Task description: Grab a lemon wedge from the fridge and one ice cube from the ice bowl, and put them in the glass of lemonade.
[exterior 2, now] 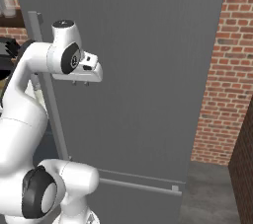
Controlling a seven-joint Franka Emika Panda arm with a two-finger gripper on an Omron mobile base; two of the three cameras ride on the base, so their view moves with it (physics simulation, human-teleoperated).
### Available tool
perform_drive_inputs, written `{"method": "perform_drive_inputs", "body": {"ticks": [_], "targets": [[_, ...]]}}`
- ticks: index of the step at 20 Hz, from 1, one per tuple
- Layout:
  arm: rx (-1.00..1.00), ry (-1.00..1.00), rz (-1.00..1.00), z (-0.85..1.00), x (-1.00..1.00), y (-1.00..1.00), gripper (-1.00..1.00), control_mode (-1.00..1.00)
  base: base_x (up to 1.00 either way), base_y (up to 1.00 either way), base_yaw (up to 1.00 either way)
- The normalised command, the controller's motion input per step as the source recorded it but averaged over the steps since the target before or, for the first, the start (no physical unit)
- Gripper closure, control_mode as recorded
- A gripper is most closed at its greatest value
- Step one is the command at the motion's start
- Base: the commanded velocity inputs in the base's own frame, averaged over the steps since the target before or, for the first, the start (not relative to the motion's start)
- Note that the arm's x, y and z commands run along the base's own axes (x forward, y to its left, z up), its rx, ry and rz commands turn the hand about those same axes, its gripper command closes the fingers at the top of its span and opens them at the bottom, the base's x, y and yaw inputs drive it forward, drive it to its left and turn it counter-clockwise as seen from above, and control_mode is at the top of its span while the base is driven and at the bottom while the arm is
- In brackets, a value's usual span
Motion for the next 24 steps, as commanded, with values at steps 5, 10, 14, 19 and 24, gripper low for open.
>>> {"method": "perform_drive_inputs", "body": {"ticks": [5,10,14,19,24], "targets": [[0.0,0.0,-0.02,0.0,-0.43,0.0,-1.0,-1.0,0.0,0.0,0.0],[0.0,0.0,-0.01,0.0,-0.93,0.0,-1.0,-1.0,0.0,0.0,0.0],[0.0,0.01,0.0,-0.12,-0.65,0.09,-1.0,-1.0,0.0,0.0,0.0],[0.0,-0.01,-0.04,-0.31,-0.17,0.11,-1.0,-1.0,0.0,0.0,0.0],[0.01,-0.03,-0.17,-0.3,0.17,0.22,-1.0,-1.0,0.0,0.0,0.0]]}}
